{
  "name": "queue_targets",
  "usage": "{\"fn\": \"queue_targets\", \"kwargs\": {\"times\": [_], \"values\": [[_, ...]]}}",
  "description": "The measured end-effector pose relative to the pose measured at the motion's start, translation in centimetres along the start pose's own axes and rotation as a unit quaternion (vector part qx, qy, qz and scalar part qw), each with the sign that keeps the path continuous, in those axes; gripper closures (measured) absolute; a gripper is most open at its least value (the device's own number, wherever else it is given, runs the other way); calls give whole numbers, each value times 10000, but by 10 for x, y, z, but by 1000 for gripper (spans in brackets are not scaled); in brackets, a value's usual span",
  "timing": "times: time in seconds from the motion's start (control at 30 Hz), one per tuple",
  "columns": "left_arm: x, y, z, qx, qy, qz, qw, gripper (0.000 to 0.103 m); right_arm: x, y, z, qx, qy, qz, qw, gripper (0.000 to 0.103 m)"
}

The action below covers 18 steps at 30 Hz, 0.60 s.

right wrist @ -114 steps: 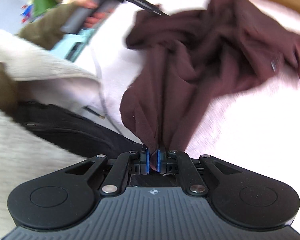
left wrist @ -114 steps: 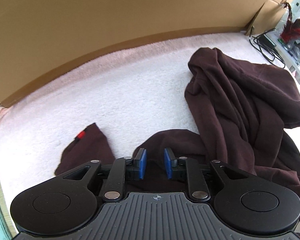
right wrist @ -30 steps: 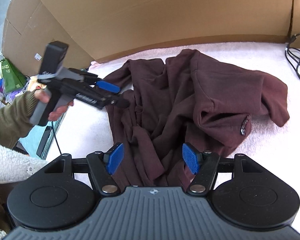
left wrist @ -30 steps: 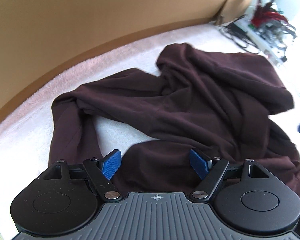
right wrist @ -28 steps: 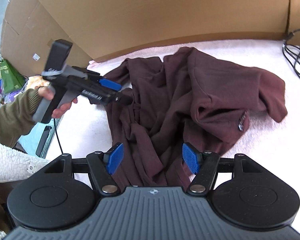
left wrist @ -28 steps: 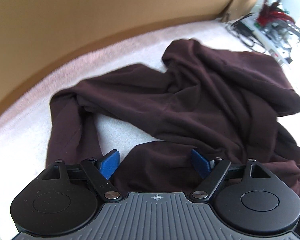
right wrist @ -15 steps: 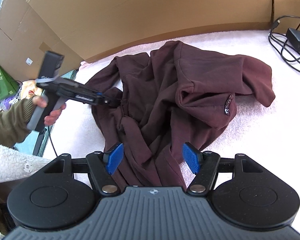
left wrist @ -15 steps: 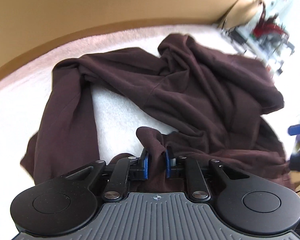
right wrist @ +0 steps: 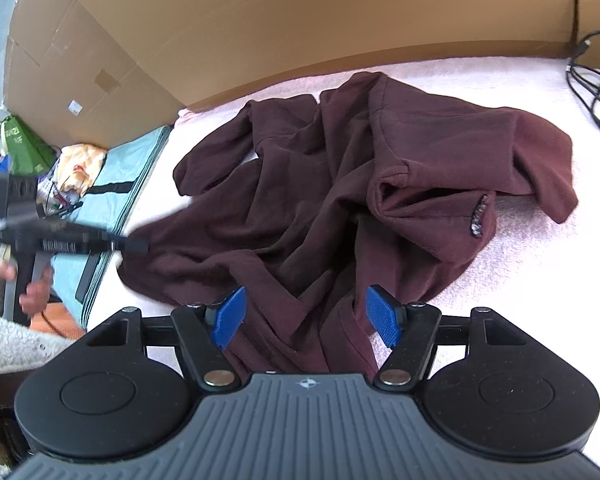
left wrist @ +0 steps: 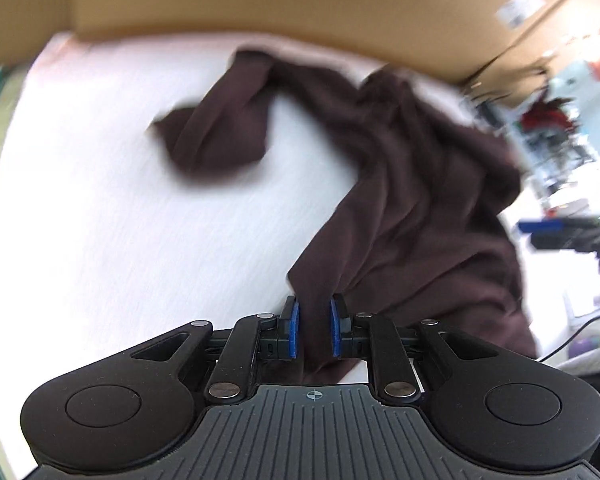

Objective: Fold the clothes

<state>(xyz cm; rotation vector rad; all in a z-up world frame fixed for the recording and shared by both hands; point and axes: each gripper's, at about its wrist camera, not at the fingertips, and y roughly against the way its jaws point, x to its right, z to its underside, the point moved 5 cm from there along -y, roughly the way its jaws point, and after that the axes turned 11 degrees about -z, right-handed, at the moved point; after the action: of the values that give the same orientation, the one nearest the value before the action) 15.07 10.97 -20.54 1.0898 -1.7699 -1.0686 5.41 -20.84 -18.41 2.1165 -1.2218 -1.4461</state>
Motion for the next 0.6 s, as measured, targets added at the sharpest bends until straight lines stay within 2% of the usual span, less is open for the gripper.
{"fn": "queue_targets", "kwargs": {"times": [0.07,0.1,0.13,0.17,0.2,0.23,0.3,0.37,0.4,0.43,0.53,0.6], "values": [[-13,-9,14,-186,236,-126,9995,88,0,-3,-2,-50,47,-52,10000,32],[-18,-12,18,-243,362,-126,9990,83,0,-5,-2,-72,63,-67,9999,32],[-23,-14,21,-284,477,-123,9984,73,0,-6,-3,-94,78,-79,9999,32],[-24,-11,19,-240,524,-100,9983,70,1,-7,-3,-114,91,-78,9999,32],[-25,-7,17,-196,572,-78,9981,62,1,-7,-3,-123,100,-67,9999,32],[-26,-3,14,-144,602,-63,9981,61,1,-7,-3,-128,108,-55,9998,32],[-21,12,0,69,386,-95,9992,57,2,-4,-2,-117,100,-34,9999,32],[-10,29,-21,343,76,-95,9993,42,4,-1,-2,-82,74,5,9999,32],[-4,37,-33,533,-104,-120,9985,29,5,1,-2,-60,59,27,10000,32],[3,45,-46,724,-285,-143,9969,23,7,3,-2,-32,38,44,10000,31],[27,53,-90,1182,-800,-88,9897,17,10,6,-3,43,-22,79,10000,31],[43,44,-119,1351,-1031,-59,9854,16,12,6,-3,90,-68,109,9999,31]]}}
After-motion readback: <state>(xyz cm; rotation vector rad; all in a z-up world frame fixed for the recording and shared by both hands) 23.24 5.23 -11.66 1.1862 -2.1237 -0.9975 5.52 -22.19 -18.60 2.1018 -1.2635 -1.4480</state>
